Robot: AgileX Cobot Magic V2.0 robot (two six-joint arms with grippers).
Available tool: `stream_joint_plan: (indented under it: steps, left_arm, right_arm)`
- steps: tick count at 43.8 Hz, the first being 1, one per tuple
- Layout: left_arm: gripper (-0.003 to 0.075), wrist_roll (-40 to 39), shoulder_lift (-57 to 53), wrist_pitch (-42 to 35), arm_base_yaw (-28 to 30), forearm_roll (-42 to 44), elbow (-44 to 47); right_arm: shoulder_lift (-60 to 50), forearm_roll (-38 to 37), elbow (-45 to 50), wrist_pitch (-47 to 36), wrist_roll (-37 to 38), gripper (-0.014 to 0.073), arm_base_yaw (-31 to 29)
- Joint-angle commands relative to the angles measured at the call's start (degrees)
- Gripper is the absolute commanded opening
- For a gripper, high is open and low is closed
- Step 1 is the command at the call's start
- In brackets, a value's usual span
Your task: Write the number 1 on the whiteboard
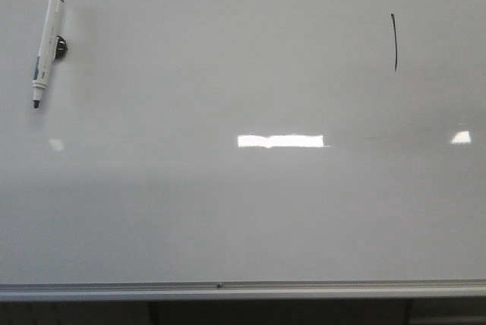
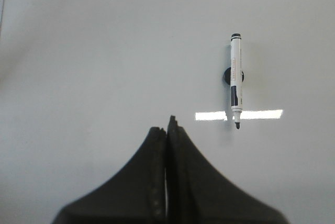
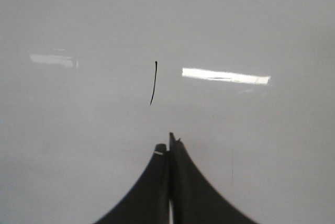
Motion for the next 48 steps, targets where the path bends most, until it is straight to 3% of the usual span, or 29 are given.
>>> stream_joint_plan:
  steps: [1,25,42,48]
  left_arm:
    - [-0.0020,-0.6,-0.8,-4.7,-0.5,-0.2,1.3]
    - [-0.0020,-0.6,-0.8,-4.7,-0.5,-0.2,1.3]
    - [-0.0020,-0.6,-0.8,-4.7,-0.5,-0.2,1.3]
    - [-0.0020,-0.6,-0.8,-4.7,-0.5,-0.2,1.3]
  right_arm:
    - [-2.6,0.5,3.7,-11.5,-0.1,-0.0069,-1.0]
    - [-12.5,0.5,22.4,-25.1,-0.1,-0.0069,-3.3]
    - [-12.5,0.6,22.2,-24.2,-0.1,-0.0069,-3.3]
    - [-12.6,0.9,22.3,-24.2,3.1,-0.0069,-3.3]
